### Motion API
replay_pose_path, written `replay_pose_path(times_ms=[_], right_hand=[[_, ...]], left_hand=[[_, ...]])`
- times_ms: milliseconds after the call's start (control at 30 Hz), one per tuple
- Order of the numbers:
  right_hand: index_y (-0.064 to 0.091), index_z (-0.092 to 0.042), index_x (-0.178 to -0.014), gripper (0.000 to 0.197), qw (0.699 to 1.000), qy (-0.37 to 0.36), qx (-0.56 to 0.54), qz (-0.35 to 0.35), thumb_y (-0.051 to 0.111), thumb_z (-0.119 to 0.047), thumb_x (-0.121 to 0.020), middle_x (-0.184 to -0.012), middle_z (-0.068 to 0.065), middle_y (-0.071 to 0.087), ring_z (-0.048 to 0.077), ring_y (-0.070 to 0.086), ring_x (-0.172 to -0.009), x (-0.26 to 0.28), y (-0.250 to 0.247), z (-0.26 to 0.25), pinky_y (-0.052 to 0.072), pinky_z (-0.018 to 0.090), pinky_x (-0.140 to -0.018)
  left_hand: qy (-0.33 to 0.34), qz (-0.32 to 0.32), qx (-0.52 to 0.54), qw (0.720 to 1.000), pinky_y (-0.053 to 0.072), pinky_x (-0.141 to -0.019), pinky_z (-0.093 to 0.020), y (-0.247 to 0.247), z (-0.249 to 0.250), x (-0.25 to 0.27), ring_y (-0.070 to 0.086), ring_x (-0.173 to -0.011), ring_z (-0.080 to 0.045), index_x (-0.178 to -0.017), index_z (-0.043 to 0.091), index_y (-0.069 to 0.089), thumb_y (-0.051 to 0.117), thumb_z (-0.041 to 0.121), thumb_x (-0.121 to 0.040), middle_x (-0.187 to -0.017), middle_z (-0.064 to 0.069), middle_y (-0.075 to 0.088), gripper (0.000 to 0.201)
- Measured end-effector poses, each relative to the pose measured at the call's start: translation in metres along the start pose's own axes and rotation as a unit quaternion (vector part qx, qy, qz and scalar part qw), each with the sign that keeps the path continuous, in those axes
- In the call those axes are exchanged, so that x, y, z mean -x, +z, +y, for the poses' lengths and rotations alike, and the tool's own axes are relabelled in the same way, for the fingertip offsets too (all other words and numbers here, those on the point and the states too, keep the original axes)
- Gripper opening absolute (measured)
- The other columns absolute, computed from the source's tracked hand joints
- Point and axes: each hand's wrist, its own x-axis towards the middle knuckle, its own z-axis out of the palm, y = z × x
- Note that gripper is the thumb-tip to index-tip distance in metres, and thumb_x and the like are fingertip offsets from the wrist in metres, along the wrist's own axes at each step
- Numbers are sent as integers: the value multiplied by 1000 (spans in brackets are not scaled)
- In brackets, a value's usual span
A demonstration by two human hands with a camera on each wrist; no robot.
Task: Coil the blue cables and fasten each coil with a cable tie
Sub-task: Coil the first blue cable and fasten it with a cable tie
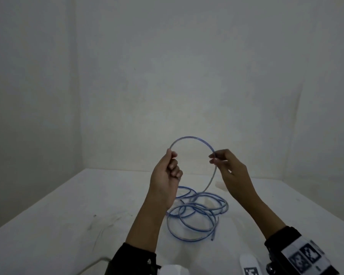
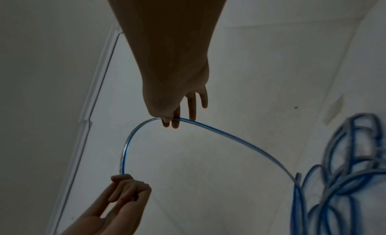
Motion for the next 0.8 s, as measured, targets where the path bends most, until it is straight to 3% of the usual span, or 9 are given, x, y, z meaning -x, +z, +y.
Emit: replay_pose_path(times_ms=[133, 267, 367, 433, 500, 567, 600, 733, 800], right_hand=[[62, -17, -107, 17, 993, -11, -108, 34, 48, -20, -99, -93, -4, 66, 10, 67, -77, -9, 0, -14, 53, 16, -73], [67, -25, -115, 30, 984, 3, -178, -26, 40, -26, -99, -71, -3, 55, 16, 58, -66, 1, 13, -11, 58, 31, -68], [67, -32, -119, 32, 978, 36, -202, -34, 40, -29, -101, -67, -10, 43, 12, 43, -61, 5, 27, -1, 46, 24, -58], [65, -30, -123, 33, 972, 60, -226, -15, 40, -29, -101, -69, -5, 39, 12, 36, -60, 3, 29, 3, 35, 21, -54], [63, -24, -124, 34, 966, 73, -249, 2, 40, -24, -99, -70, 2, 36, 14, 34, -59, -2, 26, 6, 32, 21, -52], [63, -17, -122, 32, 961, 80, -265, 14, 42, -20, -99, -68, 4, 41, 12, 36, -57, -8, 21, 7, 33, 21, -51], [63, -14, -119, 28, 959, 84, -270, 22, 45, -19, -98, -67, 3, 47, 11, 39, -56, -11, 19, 8, 35, 20, -51], [56, -5, -102, 13, 953, 91, -286, 40, 51, -17, -97, -68, 6, 57, 10, 42, -50, -23, 17, 10, 37, 19, -46], [56, -5, -102, 16, 955, 98, -277, 35, 53, -19, -96, -70, 7, 58, 11, 43, -50, -26, 20, 13, 37, 20, -44]], left_hand=[[49, -28, 86, 995, 33, -46, -17, 11, 7, -14, 31, -46, -7, -82, 13, 56, 40, 24, -99, -56, 4, 38, 26], [87, -50, 127, 987, 34, -46, -17, 14, 5, -22, 31, -47, -7, -82, 14, 54, 37, 25, -100, -56, 4, 36, 27], [79, -56, 124, 987, 39, -50, -18, 13, -1, -31, 37, -51, -8, -86, 12, 55, 36, 23, -100, -60, 2, 40, 26], [53, -72, 80, 993, 44, -64, -21, 9, -6, -36, 45, -62, -10, -91, 10, 59, 38, 19, -99, -68, 0, 47, 25], [55, -67, -61, 994, 42, -82, -24, 2, -9, -42, 49, -76, -10, -98, 12, 66, 40, 19, -98, -78, 3, 56, 26], [69, -65, -248, 964, 39, -84, -23, -7, -13, -47, 46, -80, -7, -106, 23, 68, 40, 24, -99, -80, 14, 57, 29], [64, -69, -275, 957, 40, -81, -21, -11, -16, -51, 45, -80, -7, -107, 24, 69, 41, 24, -98, -80, 13, 55, 29], [53, -49, -290, 954, 48, -75, -10, -18, -26, -61, 60, -87, -4, -98, 18, 68, 48, 19, -96, -97, 4, 63, 20], [24, -65, -228, 971, 51, -79, -13, -18, -32, -62, 66, -90, -8, -103, 10, 65, 48, 11, -96, -96, -4, 67, 19]])
